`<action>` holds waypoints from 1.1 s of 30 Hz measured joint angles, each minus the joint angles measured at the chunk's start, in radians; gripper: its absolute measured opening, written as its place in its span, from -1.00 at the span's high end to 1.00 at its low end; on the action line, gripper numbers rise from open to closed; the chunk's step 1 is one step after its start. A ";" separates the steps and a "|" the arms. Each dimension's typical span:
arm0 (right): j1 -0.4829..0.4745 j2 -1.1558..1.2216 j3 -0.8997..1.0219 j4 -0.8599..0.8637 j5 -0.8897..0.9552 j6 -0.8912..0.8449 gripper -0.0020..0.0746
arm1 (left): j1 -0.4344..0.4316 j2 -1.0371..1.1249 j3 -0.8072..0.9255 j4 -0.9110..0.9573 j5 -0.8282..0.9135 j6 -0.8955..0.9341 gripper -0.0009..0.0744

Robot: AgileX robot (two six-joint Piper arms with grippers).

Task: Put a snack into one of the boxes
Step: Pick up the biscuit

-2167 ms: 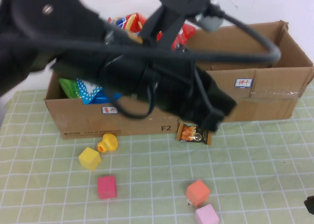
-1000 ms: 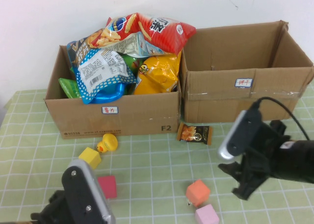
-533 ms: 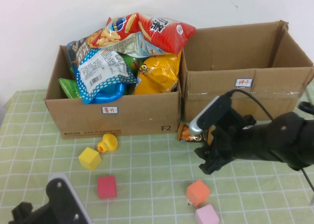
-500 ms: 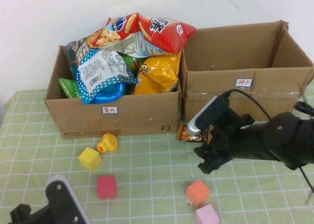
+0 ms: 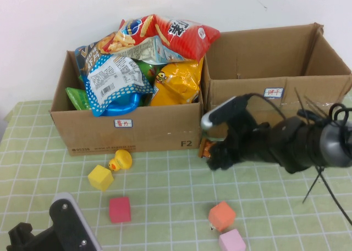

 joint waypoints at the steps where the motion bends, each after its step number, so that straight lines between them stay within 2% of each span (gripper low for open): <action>1: -0.011 0.007 -0.012 0.016 0.000 0.000 -0.31 | 0.000 0.000 0.000 0.000 0.000 -0.002 0.98; 11: -0.110 0.077 -0.061 0.173 0.056 0.000 -0.29 | 0.000 0.000 0.000 0.000 -0.002 -0.006 0.98; 21: -0.111 0.150 -0.175 0.184 0.137 -0.011 -0.28 | 0.000 0.000 0.000 0.009 -0.003 -0.006 0.98; 33: -0.111 0.192 -0.186 0.184 0.266 -0.121 -0.28 | 0.000 0.000 0.000 0.009 -0.008 -0.008 0.98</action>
